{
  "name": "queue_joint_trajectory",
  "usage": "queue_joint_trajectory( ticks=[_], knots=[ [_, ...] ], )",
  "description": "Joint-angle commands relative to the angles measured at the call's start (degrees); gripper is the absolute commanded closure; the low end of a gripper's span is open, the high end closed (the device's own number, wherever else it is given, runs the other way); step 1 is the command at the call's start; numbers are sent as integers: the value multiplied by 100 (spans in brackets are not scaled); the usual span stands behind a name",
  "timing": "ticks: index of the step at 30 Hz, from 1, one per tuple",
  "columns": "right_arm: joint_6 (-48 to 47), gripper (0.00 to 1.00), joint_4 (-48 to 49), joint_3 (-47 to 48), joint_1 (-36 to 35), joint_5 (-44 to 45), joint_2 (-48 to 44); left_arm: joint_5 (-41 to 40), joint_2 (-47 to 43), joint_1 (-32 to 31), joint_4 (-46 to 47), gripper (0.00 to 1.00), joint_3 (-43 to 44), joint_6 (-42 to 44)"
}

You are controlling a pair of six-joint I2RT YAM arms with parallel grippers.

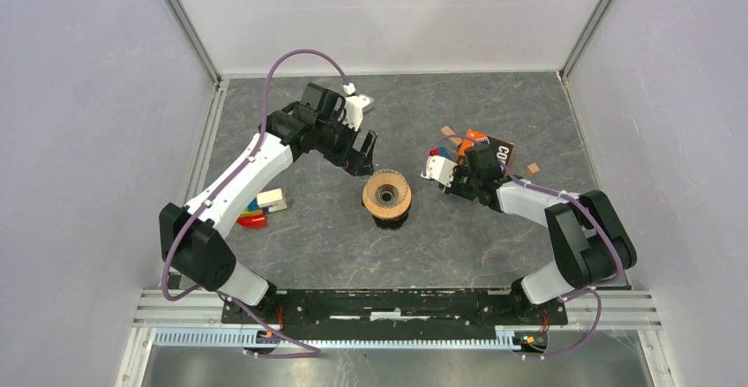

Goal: Place the coffee filter in the dripper

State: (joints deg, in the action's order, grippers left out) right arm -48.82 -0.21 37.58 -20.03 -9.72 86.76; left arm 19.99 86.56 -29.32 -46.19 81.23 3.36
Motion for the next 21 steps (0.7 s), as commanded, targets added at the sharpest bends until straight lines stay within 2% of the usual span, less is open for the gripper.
queue_joint_trajectory(
  ticks=[1, 9, 18, 21],
  knots=[
    [-74, 71, 282, 65, -16, 212, 97, 59, -190, 39, 111, 0, 7, 311],
    [-87, 74, 465, 45, -18, 363, 61, 80, -164, 38, 111, 0, 7, 308],
    [-109, 72, 563, 6, -29, 373, 153, 68, -172, 40, 111, 0, 16, 316],
    [-109, 77, 592, -6, -40, 370, 184, 67, -161, 40, 111, 0, 24, 315]
  ],
)
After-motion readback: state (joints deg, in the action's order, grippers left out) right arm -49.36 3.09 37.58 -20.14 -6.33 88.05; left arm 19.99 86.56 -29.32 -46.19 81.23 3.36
